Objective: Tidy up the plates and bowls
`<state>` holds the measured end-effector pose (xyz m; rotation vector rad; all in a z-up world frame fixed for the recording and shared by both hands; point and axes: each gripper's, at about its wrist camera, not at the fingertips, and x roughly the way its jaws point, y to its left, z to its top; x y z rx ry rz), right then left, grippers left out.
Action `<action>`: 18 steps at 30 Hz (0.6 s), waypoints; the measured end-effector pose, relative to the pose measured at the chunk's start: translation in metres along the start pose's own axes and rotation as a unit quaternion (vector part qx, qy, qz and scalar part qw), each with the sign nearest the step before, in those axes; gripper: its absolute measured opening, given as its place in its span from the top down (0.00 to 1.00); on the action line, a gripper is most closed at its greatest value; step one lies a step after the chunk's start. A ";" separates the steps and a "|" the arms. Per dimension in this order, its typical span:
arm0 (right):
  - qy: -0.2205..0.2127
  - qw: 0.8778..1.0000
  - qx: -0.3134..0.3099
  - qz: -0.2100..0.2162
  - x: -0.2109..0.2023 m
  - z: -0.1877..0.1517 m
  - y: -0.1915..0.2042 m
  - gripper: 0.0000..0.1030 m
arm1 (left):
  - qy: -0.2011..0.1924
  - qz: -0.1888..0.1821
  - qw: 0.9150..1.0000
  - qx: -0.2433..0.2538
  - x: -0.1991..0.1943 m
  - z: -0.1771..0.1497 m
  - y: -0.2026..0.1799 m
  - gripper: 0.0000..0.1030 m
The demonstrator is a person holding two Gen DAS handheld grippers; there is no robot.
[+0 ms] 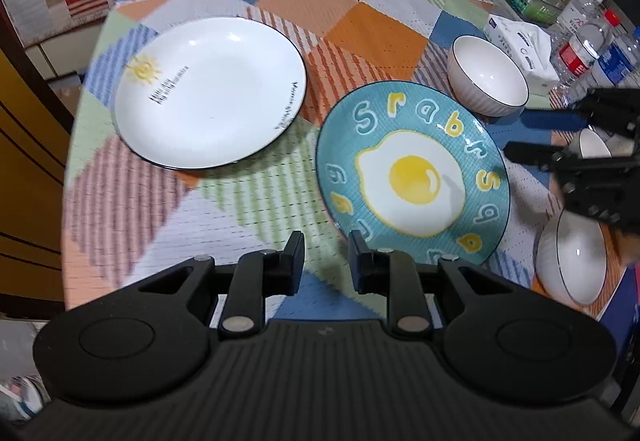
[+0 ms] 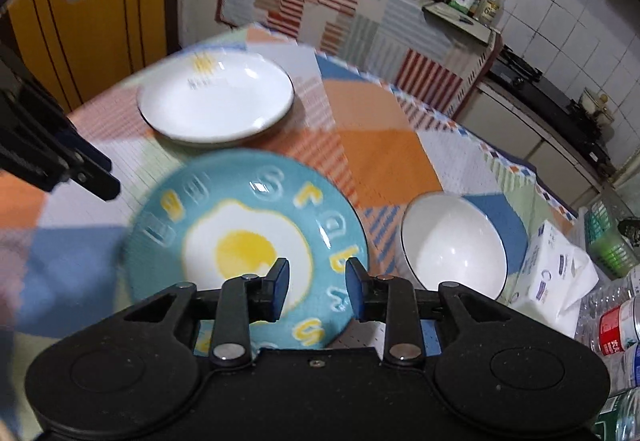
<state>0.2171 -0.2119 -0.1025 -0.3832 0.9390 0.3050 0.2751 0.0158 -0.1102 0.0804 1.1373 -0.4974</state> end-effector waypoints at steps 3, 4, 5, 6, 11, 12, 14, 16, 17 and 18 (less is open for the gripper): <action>-0.007 0.999 0.015 0.028 -0.013 0.012 0.000 0.61 | 0.003 0.008 1.000 0.005 -0.015 -0.002 0.005 0.78; -0.009 0.999 0.019 0.035 -0.017 0.016 0.001 0.61 | 0.003 0.013 1.000 0.008 -0.019 -0.003 0.007 0.78; -0.010 0.999 0.021 0.043 -0.021 0.021 0.002 0.60 | 0.004 0.018 1.000 0.011 -0.022 -0.005 0.009 0.78; -0.011 0.999 0.021 0.049 -0.024 0.025 0.004 0.59 | 0.005 0.022 1.000 0.015 -0.025 -0.006 0.010 0.78; -0.013 0.996 0.023 0.080 -0.034 0.044 0.008 0.52 | 0.003 0.043 0.999 0.024 -0.041 -0.011 0.021 0.78; -0.014 0.996 0.025 0.086 -0.036 0.048 0.009 0.51 | 0.003 0.046 0.999 0.024 -0.043 -0.011 0.023 0.78; -0.019 0.995 0.029 0.098 -0.039 0.056 0.011 0.48 | 0.001 0.050 0.998 0.023 -0.046 -0.011 0.028 0.78; -0.027 0.994 0.030 0.106 -0.041 0.063 0.013 0.46 | 0.000 0.055 0.998 0.020 -0.049 -0.012 0.033 0.77; -0.030 0.993 0.030 0.109 -0.042 0.066 0.014 0.42 | -0.001 0.059 0.998 0.019 -0.050 -0.012 0.035 0.75; -0.033 0.993 0.028 0.112 -0.042 0.070 0.014 0.39 | -0.002 0.062 0.998 0.018 -0.051 -0.012 0.036 0.73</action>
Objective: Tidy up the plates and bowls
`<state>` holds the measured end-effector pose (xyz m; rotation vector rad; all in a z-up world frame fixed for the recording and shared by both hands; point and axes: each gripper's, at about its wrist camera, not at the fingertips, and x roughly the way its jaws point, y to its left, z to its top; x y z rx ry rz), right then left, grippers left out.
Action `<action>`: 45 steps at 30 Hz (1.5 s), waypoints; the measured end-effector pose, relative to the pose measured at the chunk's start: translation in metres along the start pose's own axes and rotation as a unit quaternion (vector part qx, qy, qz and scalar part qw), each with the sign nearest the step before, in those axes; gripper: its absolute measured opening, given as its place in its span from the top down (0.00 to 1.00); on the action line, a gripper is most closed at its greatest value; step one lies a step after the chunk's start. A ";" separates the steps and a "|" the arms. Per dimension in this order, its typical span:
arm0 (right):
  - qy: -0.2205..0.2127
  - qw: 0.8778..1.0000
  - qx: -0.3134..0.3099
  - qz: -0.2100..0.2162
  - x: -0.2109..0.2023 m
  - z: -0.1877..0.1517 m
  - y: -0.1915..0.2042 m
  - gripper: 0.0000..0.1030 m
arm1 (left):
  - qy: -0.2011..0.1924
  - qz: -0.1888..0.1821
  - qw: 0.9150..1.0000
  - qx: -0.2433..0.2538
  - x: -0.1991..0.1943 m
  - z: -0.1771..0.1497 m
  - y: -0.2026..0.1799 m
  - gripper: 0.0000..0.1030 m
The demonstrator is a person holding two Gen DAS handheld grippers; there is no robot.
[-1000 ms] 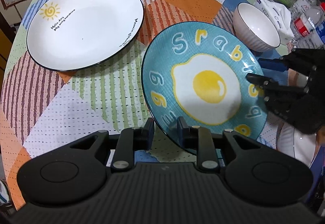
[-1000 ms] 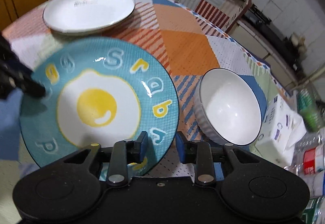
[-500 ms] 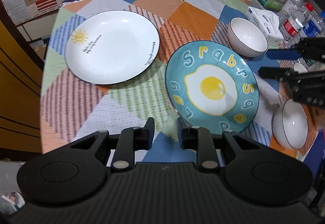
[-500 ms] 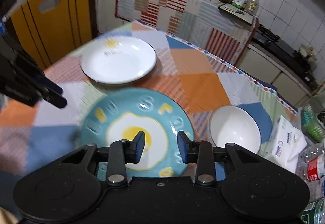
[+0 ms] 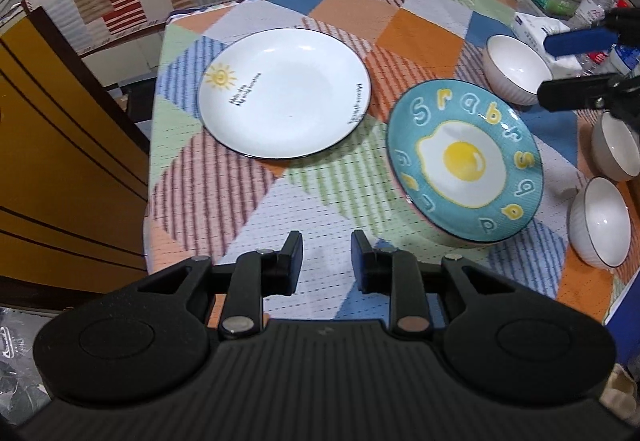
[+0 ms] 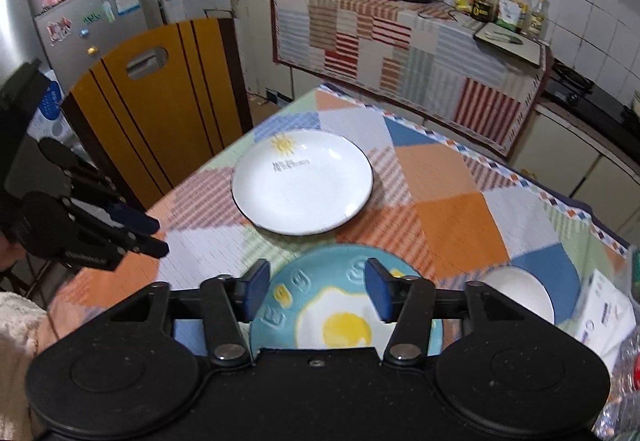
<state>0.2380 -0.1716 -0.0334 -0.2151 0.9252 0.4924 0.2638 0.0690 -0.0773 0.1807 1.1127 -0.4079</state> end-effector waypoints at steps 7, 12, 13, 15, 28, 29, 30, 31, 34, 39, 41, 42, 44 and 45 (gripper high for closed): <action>-0.035 0.999 -0.016 0.025 0.009 0.029 0.004 0.27 | -0.017 0.038 0.999 0.002 -0.003 0.003 0.012 0.57; -0.049 0.996 0.036 0.061 0.041 0.039 -0.010 0.27 | -0.039 0.069 0.997 0.008 0.005 0.014 0.024 0.45; -0.038 0.995 0.062 0.064 0.052 0.041 -0.015 0.27 | -0.044 0.071 0.996 0.007 0.008 0.016 0.027 0.43; -0.011 0.993 0.095 0.072 0.075 0.045 -0.025 0.27 | -0.057 0.077 0.995 -0.002 0.015 0.021 0.034 0.32; 0.040 0.986 0.151 0.052 0.177 0.033 -0.061 0.27 | -0.108 0.075 0.989 -0.070 0.086 0.044 0.083 0.31; 0.039 0.985 0.157 0.058 0.179 0.031 -0.063 0.27 | -0.110 0.071 0.989 -0.071 0.091 0.046 0.086 0.31; 0.038 0.985 0.159 0.063 0.182 0.030 -0.065 0.27 | -0.110 0.066 0.989 -0.076 0.096 0.048 0.089 0.31; 0.037 0.985 0.157 0.064 0.184 0.029 -0.066 0.27 | -0.106 0.062 0.989 -0.082 0.103 0.050 0.092 0.31; 0.039 0.985 0.157 0.064 0.194 0.029 -0.071 0.28 | -0.084 0.055 0.990 -0.099 0.124 0.055 0.104 0.33; 0.055 0.982 0.171 0.057 0.211 0.031 -0.078 0.30 | -0.067 0.035 0.989 -0.124 0.150 0.057 0.128 0.47; 0.057 0.982 0.170 0.051 0.216 0.033 -0.077 0.32 | -0.071 0.007 0.988 -0.137 0.154 0.058 0.138 0.59; 0.056 0.982 0.171 0.054 0.218 0.034 -0.077 0.33 | -0.072 -0.015 0.987 -0.146 0.155 0.059 0.143 0.73; 0.056 0.980 0.179 0.062 0.224 0.034 -0.078 0.42 | -0.070 -0.037 0.985 -0.154 0.156 0.060 0.144 0.78; 0.055 0.979 0.182 0.067 0.227 0.034 -0.078 0.45 | -0.074 -0.032 0.985 -0.150 0.157 0.060 0.141 0.82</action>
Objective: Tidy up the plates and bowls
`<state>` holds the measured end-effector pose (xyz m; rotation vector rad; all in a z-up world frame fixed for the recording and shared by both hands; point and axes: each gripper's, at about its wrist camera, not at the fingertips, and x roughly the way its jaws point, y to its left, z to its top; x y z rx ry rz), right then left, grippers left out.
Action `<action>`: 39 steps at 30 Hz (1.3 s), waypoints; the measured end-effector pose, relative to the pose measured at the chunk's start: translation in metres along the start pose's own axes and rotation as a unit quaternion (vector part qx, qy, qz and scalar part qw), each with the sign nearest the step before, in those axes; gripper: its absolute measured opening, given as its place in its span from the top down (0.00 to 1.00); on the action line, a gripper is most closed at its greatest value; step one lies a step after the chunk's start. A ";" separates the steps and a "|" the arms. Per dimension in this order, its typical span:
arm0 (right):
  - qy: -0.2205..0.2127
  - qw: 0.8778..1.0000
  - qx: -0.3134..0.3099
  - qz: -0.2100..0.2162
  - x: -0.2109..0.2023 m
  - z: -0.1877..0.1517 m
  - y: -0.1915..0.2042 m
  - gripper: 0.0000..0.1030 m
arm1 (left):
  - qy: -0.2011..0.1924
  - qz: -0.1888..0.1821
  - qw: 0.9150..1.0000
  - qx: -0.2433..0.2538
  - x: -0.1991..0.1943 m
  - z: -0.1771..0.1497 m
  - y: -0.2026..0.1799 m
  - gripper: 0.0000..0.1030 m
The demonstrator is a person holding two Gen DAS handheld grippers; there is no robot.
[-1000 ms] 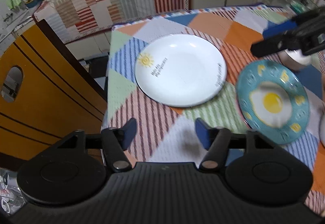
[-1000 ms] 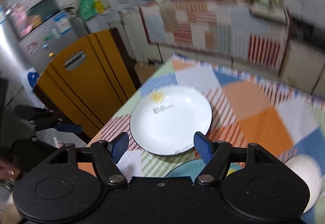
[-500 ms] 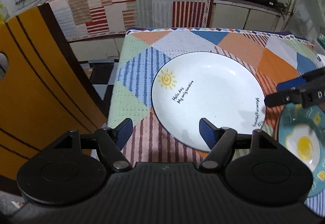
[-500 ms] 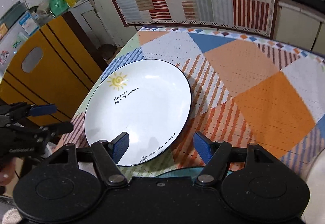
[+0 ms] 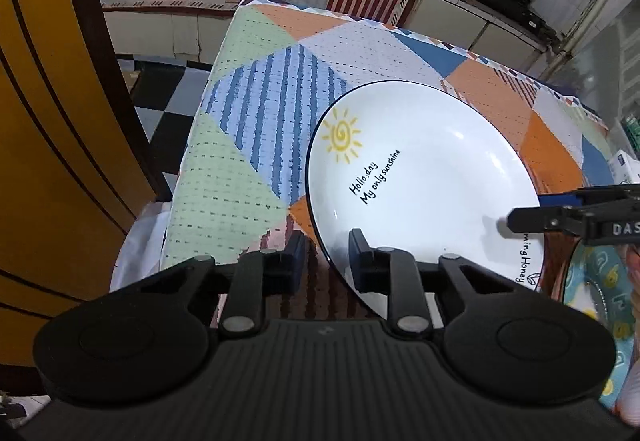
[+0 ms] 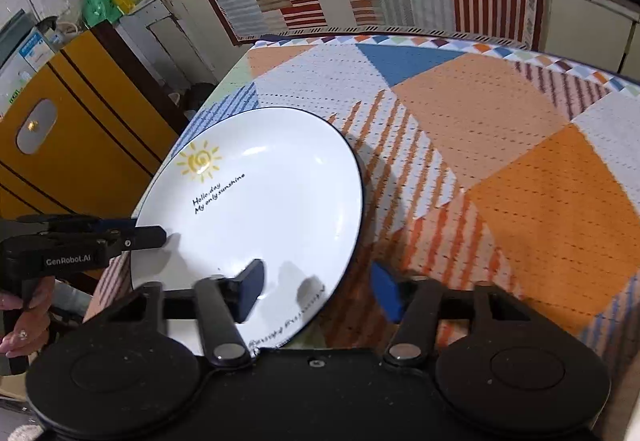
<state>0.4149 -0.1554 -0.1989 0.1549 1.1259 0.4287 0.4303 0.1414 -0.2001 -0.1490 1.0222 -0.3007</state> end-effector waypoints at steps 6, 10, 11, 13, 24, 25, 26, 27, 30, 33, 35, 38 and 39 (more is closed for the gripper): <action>-0.030 0.999 0.033 0.002 0.012 -0.007 -0.005 0.66 | -0.024 0.011 1.000 0.011 0.001 -0.007 -0.010 0.84; -0.037 0.999 0.020 0.009 0.008 -0.010 -0.012 0.81 | -0.016 0.025 0.999 0.030 -0.001 -0.005 -0.016 0.83; -0.037 0.999 0.017 0.011 0.006 -0.011 -0.012 0.81 | -0.013 0.031 0.999 0.035 -0.002 -0.005 -0.019 0.83; -0.040 0.999 -0.014 0.007 0.000 -0.015 -0.005 0.80 | -0.021 0.038 0.998 0.043 -0.009 -0.007 -0.023 0.81; -0.071 0.996 -0.051 0.023 -0.078 -0.035 0.005 0.80 | -0.028 0.016 0.996 0.085 -0.079 -0.014 -0.072 0.80; -0.074 0.996 -0.052 0.022 -0.089 -0.038 0.005 0.80 | -0.023 0.010 0.996 0.091 -0.084 -0.015 -0.079 0.80; -0.077 0.995 -0.053 0.020 -0.099 -0.042 0.005 0.80 | -0.018 0.003 0.996 0.090 -0.089 -0.017 -0.085 0.80; -0.080 0.995 -0.054 0.017 -0.109 -0.046 0.005 0.80 | -0.013 -0.002 0.996 0.090 -0.093 -0.019 -0.091 0.80; -0.087 0.994 -0.065 0.006 -0.137 -0.062 0.003 0.80 | -0.011 -0.014 0.995 0.103 -0.102 -0.028 -0.111 0.80; -0.090 0.994 -0.055 0.000 -0.157 -0.077 -0.003 0.80 | -0.003 -0.026 0.993 0.111 -0.109 -0.037 -0.128 0.80; -0.092 0.994 -0.052 -0.004 -0.168 -0.088 -0.006 0.80 | 0.002 -0.030 0.992 0.122 -0.111 -0.044 -0.139 0.80; -0.091 0.995 -0.041 -0.007 -0.180 -0.107 -0.014 0.80 | 0.016 -0.037 0.990 0.135 -0.108 -0.053 -0.153 0.79; -0.089 0.995 -0.035 -0.009 -0.182 -0.113 -0.017 0.80 | 0.023 -0.038 0.989 0.139 -0.105 -0.056 -0.158 0.78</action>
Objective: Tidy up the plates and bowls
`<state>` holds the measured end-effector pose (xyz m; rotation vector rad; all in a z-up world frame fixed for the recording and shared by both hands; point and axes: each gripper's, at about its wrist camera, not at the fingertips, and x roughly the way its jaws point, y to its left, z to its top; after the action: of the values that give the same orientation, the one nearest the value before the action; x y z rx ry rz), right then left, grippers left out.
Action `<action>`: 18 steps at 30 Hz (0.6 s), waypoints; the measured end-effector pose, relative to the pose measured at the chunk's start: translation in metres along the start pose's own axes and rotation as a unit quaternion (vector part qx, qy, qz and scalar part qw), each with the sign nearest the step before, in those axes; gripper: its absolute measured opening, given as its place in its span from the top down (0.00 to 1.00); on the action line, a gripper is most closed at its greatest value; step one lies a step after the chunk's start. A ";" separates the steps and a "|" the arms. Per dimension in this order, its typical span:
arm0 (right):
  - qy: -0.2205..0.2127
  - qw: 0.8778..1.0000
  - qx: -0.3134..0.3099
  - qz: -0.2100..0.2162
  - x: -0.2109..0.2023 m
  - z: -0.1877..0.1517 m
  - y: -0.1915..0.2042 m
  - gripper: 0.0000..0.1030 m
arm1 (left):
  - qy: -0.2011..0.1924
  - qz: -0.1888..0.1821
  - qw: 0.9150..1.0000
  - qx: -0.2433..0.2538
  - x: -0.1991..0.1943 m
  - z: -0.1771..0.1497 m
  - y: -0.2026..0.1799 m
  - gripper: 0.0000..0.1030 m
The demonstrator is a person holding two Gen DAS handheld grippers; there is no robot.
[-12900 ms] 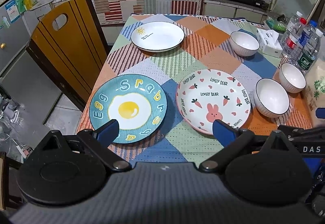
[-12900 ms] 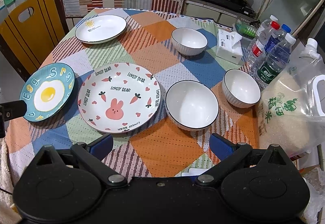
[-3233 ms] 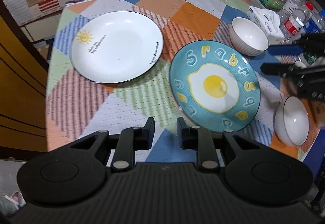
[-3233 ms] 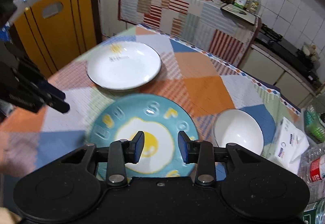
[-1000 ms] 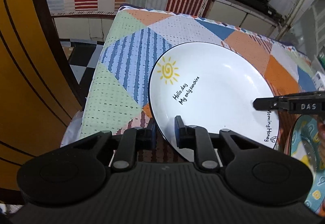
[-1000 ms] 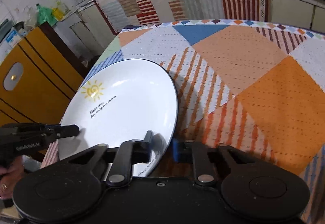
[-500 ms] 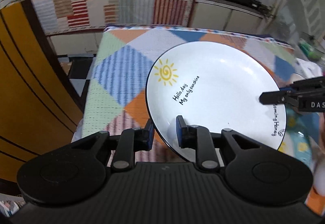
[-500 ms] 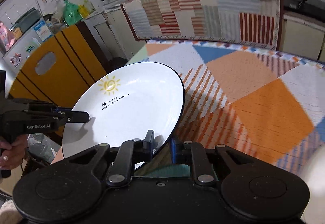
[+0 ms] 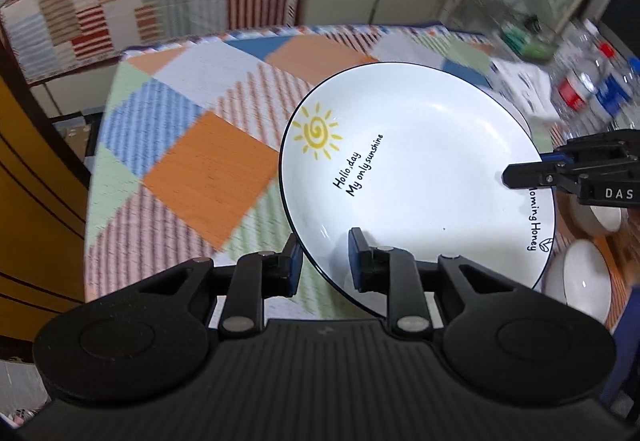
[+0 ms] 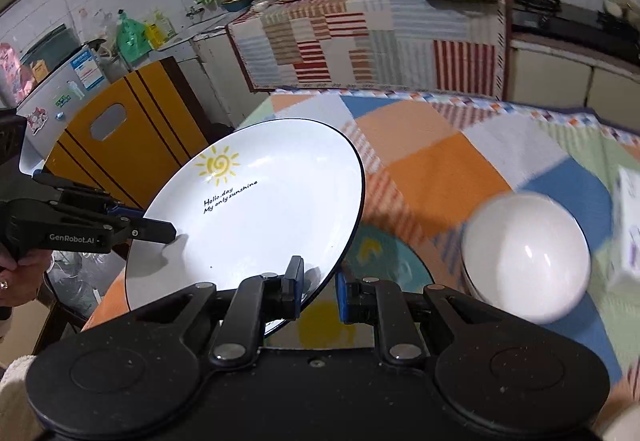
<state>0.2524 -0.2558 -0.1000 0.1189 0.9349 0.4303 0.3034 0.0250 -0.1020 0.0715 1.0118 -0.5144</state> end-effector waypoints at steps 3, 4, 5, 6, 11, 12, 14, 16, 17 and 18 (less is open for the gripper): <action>0.006 1.000 0.012 -0.008 -0.007 -0.017 -0.009 0.80 | 0.015 -0.001 1.000 0.008 0.010 -0.005 -0.014 0.78; 0.008 1.000 0.015 -0.009 -0.007 -0.021 -0.011 0.80 | 0.018 -0.002 1.000 0.009 0.012 -0.007 -0.019 0.78; 0.011 1.000 0.021 -0.010 -0.009 -0.027 -0.014 0.80 | 0.021 -0.004 1.000 0.011 0.016 -0.009 -0.022 0.78; 0.014 0.999 0.027 -0.011 -0.010 -0.031 -0.018 0.80 | 0.026 -0.005 1.000 0.012 0.019 -0.010 -0.025 0.78; 0.026 0.998 0.048 -0.014 -0.008 -0.049 -0.032 0.80 | 0.052 -0.002 0.998 0.018 0.035 -0.014 -0.035 0.77; 0.029 0.998 0.052 -0.014 -0.006 -0.051 -0.034 0.80 | 0.062 0.002 0.998 0.013 0.039 -0.013 -0.035 0.77; 0.035 0.998 0.055 -0.014 -0.002 -0.057 -0.036 0.80 | 0.077 0.013 0.997 0.011 0.046 -0.013 -0.036 0.77; 0.044 0.997 0.054 -0.014 0.002 -0.061 -0.035 0.79 | 0.083 0.020 0.996 0.011 0.049 -0.013 -0.038 0.76; 0.047 0.997 0.054 -0.014 0.004 -0.062 -0.036 0.79 | 0.084 0.023 0.996 0.012 0.051 -0.013 -0.038 0.76; 0.047 0.997 0.054 -0.014 0.005 -0.062 -0.036 0.79 | 0.085 0.026 0.996 0.013 0.052 -0.013 -0.039 0.76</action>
<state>0.2160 -0.2916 -0.1507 0.1841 1.0524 0.3621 0.2978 -0.0252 -0.1444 0.1665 1.1672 -0.4808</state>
